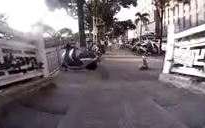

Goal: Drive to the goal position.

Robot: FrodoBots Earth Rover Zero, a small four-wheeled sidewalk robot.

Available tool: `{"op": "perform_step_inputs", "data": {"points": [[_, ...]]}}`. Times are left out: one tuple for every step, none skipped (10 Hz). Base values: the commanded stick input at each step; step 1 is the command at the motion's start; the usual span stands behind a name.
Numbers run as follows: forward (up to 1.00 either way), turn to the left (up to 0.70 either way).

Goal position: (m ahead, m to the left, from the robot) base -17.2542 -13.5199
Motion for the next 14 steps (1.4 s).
{"op": "perform_step_inputs", "data": {"points": [[0.45,0.00],[0.45,0.00],[0.45,0.00],[0.45,0.00],[0.45,0.00],[0.45,0.00],[0.45,0.00],[0.45,0.00],[0.45,0.00],[0.45,0.00],[0.45,0.00],[0.45,0.00],[0.45,0.00],[0.45,0.00]]}}
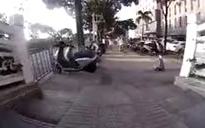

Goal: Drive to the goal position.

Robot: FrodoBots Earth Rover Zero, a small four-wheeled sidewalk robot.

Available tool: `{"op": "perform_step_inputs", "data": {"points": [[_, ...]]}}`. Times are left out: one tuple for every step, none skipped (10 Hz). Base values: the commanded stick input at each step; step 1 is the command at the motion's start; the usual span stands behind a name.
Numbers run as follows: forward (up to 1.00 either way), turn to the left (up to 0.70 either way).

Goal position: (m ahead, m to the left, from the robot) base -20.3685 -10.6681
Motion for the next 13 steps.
{"op": "perform_step_inputs", "data": {"points": [[0.45,0.00],[0.45,0.00],[0.45,0.00],[0.45,0.00],[0.45,0.00],[0.45,0.00],[0.45,0.00],[0.45,0.00],[0.45,0.00],[0.45,0.00],[0.45,0.00],[0.45,0.00],[0.45,0.00]]}}
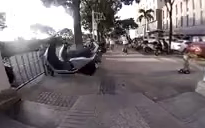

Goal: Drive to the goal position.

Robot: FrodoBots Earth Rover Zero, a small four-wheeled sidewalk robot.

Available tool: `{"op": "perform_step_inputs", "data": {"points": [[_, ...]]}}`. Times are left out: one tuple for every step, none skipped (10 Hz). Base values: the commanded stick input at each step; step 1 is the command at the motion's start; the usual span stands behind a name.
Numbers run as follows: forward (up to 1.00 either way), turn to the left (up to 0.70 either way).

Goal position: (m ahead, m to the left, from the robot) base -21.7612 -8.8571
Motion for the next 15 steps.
{"op": "perform_step_inputs", "data": {"points": [[0.45,0.00],[0.45,0.00],[0.45,0.00],[0.45,0.00],[0.45,0.00],[0.45,0.00],[0.45,0.00],[0.45,0.00],[0.45,0.00],[0.45,0.00],[0.45,0.00],[0.45,0.00],[0.45,0.00],[0.45,0.00],[0.45,0.00]]}}
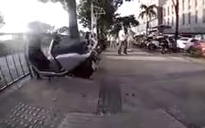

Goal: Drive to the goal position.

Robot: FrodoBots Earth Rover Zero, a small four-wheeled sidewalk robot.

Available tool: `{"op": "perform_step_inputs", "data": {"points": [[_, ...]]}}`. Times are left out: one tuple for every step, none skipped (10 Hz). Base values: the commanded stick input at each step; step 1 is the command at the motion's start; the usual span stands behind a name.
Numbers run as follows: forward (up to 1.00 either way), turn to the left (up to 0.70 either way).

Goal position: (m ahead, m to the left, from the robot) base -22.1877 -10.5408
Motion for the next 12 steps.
{"op": "perform_step_inputs", "data": {"points": [[0.45,-0.01],[0.45,0.00],[0.45,-0.01],[0.45,-0.02],[0.45,-0.13],[0.45,-0.23],[0.45,-0.26],[0.45,-0.26],[0.45,-0.26],[0.45,-0.26],[0.45,-0.26],[0.45,-0.26]]}}
